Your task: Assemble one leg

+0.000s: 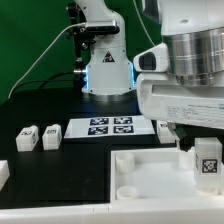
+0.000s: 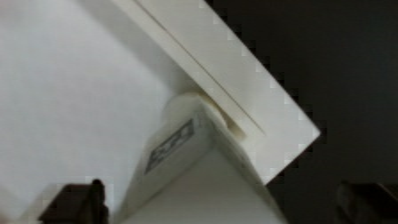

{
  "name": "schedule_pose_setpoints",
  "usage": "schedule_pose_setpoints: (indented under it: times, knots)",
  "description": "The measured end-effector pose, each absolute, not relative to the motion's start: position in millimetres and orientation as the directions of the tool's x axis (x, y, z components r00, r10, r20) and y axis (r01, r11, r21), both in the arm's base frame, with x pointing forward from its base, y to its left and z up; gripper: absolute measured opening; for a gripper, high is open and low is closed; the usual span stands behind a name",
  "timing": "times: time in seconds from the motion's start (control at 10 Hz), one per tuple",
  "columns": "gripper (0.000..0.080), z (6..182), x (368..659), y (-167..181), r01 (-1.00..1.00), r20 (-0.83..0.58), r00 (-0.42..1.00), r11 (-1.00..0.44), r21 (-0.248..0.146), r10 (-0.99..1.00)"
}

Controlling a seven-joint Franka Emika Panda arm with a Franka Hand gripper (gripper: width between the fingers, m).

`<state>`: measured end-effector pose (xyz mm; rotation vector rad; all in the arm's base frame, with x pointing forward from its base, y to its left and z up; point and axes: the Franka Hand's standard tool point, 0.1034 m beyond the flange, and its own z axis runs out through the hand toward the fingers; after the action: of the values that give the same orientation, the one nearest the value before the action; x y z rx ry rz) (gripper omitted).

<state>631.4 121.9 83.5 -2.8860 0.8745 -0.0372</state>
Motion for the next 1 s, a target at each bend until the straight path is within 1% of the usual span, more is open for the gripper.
schedule_pose_setpoints:
  times: [0.2,0.3,0.4,0.5,0.6,0.7,0.8,0.9,1.0]
  knots:
    - [0.0648,83.3,631.8,119.4,-0.322,0.02,0.945,-0.938,-0.126,-0.327]
    - [0.0648,83.2,632.0,117.9,-0.172,0.04,0.983,-0.978,-0.116,-0.178]
    - [0.0648,83.2,632.1,117.3,-0.133,0.045,0.989,-0.985,-0.113,-0.138]
    - [0.0648,83.2,632.1,117.4,-0.151,0.043,0.987,-0.982,-0.114,-0.157]
    - [0.0551,83.2,632.1,117.3,-0.154,0.043,0.986,-0.982,-0.114,-0.159]
    - [0.0551,83.2,632.0,117.9,-0.231,0.033,0.971,-0.966,-0.119,-0.237]
    - [0.0369,83.2,631.8,119.2,-0.36,0.015,0.931,-0.924,-0.127,-0.365]
    - [0.0299,82.9,631.6,116.9,-0.481,-0.002,0.875,-0.868,-0.126,-0.485]
    - [0.0299,82.7,631.5,116.4,-0.563,-0.015,0.824,-0.817,-0.126,-0.566]
